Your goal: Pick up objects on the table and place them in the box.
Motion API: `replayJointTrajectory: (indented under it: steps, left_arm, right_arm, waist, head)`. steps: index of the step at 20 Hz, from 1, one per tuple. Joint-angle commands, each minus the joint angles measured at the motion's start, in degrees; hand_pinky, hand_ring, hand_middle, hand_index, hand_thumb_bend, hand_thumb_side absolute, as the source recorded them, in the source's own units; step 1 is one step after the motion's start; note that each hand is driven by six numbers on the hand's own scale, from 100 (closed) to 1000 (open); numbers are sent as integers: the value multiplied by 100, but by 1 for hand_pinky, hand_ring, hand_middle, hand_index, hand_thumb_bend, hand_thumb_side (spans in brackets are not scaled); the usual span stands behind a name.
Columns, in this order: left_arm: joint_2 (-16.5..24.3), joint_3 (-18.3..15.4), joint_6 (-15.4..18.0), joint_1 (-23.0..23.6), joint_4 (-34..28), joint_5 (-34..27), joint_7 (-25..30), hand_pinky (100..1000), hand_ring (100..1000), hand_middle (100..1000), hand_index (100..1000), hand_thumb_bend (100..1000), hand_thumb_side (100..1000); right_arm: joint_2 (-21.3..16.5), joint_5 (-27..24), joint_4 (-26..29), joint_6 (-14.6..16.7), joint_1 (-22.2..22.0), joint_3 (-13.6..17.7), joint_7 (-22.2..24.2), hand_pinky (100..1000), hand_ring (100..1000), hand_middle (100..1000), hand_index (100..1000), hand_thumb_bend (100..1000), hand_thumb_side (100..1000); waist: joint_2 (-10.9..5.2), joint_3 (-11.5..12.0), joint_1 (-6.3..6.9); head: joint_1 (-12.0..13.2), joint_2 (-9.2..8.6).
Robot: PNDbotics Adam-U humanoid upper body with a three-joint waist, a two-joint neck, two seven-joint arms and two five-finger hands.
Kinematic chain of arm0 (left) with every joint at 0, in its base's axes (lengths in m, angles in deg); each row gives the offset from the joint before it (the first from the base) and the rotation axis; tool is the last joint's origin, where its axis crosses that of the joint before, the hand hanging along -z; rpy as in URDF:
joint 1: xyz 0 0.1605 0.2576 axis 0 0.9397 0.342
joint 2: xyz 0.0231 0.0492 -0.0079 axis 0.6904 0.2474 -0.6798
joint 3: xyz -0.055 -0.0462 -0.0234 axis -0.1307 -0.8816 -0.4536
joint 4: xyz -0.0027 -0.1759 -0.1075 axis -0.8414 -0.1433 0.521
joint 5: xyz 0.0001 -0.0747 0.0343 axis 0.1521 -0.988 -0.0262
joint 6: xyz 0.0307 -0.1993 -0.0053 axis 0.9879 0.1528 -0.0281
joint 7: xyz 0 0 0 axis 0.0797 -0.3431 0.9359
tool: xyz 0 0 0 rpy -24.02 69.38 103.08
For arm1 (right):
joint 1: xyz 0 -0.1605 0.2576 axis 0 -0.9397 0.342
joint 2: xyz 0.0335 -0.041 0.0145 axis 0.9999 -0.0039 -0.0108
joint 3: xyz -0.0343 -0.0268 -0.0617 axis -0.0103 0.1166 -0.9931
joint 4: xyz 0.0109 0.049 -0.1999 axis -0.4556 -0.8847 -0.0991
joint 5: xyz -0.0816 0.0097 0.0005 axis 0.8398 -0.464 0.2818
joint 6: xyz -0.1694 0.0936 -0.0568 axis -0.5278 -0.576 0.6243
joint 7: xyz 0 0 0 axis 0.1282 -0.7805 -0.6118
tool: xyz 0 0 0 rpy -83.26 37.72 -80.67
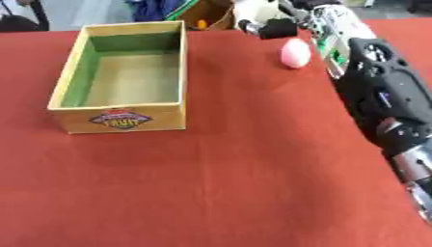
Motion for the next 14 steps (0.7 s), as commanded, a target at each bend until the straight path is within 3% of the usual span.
replayJointTrajectory:
  steps: [1,4,7,12,14]
  left_arm:
    - [58,15,2,-38,-112,-5,16,607,511,467,640,104,689]
    - [45,13,-9,-33,-112,-8,16,608,511,466,639,102,688]
    - [36,9,-18,-26,-112,-10,9,608,511,466,639,102,688]
    - [38,8,-19,-26,-112,-12,8,608,510,466,639,103,688]
    - [35,14,-20,-25,-112,-15,13,609,510,466,639,102,688]
  right_arm:
    - [-73,97,-57,-40,154,168,116,772,880,816,946,519,818]
    - [-98,-37,-111,-30,132,361,234,781,900,814,952,579,739]
    - [-145,-115,-185,-29,95,461,447,826,927,803,951,595,560]
    - [-145,-551,-311,-205,64,563,1405,841,949,827,998,493,375]
    - [-166,-595,-287,-344,61,561,1689,839,948,834,1000,468,349]
  waist:
    - [-100,15,4]
    - [-91,25,8]
    - [-87,22,9]
    - [-93,22,24]
    - [-91,18,26]
  head:
    - [-15,-60]
    - [-4,-63]
    - [27,-68]
    - [41,-65]
    - [37,-62]
